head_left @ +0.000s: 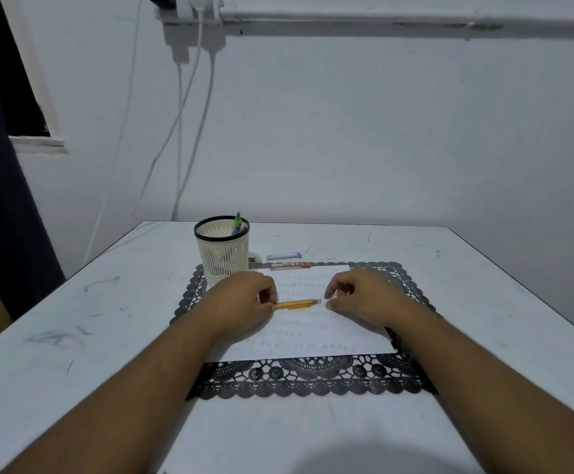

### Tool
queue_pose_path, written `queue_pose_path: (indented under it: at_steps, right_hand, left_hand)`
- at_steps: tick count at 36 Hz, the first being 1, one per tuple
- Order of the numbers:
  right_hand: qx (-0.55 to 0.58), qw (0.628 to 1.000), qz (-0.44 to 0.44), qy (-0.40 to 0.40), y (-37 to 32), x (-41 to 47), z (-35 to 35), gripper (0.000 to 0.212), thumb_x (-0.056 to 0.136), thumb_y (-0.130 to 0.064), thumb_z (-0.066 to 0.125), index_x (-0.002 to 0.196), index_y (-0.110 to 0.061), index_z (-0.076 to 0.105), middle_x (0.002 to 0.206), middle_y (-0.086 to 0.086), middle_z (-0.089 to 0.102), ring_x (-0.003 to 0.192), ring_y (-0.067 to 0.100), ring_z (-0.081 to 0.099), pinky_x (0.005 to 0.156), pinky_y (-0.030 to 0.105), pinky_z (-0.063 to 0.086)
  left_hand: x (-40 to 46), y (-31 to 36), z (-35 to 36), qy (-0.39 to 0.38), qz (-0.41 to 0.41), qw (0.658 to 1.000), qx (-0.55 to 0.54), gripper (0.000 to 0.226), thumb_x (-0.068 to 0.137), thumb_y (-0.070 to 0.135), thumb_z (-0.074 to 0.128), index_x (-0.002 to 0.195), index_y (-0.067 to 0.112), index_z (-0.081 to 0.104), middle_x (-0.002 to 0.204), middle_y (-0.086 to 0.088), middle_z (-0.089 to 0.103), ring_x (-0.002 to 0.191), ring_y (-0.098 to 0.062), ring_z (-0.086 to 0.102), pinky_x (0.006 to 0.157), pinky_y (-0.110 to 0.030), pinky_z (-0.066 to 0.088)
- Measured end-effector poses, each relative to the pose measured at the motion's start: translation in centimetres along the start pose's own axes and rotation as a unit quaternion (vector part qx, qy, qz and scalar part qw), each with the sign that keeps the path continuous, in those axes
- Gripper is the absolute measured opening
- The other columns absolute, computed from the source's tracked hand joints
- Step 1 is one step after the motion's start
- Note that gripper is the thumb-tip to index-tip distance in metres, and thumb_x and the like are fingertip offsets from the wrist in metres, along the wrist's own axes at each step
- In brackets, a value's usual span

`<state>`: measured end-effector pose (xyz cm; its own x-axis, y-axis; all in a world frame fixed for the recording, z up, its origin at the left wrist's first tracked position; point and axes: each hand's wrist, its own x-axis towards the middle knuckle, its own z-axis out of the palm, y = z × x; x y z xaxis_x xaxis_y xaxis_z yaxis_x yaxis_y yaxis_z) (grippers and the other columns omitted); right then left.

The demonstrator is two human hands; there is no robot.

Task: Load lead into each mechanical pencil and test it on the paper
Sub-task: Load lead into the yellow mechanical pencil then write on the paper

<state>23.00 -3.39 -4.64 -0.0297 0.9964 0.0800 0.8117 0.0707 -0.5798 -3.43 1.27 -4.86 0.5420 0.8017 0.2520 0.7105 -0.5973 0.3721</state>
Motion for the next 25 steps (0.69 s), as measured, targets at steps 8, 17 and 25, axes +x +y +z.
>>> queue_pose_path:
  at_steps: [8,17,25]
  right_hand:
    - [0.068,0.997,-0.018,0.010,-0.4,0.2,1.5,0.009,0.091,-0.025,0.078,0.083,-0.028,0.079,0.070,-0.006,0.067,0.058,0.006,0.052,0.057,0.025,0.043]
    - [0.053,0.997,-0.046,0.024,-1.1,0.2,2.8,0.005,0.090,-0.032,0.081,0.091,-0.030,0.076,0.073,-0.010,0.064,0.062,0.003,0.051,0.061,0.026,0.041]
    - [0.029,0.997,-0.059,0.028,-1.6,0.2,3.3,0.006,0.092,-0.032,0.075,0.087,-0.030,0.076,0.073,-0.009,0.065,0.060,0.006,0.050,0.060,0.030,0.039]
  left_hand:
    - [0.4,0.1,1.2,-0.003,0.038,0.999,-0.014,0.010,0.094,0.034,0.070,0.103,0.035,0.067,0.097,0.018,0.059,0.091,-0.002,0.056,0.080,-0.029,0.052]
    - [0.5,-0.7,1.5,0.002,0.030,0.999,-0.019,0.011,0.093,0.027,0.071,0.090,0.036,0.066,0.088,0.015,0.059,0.080,-0.005,0.055,0.067,-0.024,0.044]
    - [0.5,-0.7,1.2,-0.008,0.024,0.999,-0.025,0.008,0.094,0.024,0.070,0.096,0.032,0.069,0.091,0.015,0.060,0.082,-0.004,0.055,0.069,-0.022,0.042]
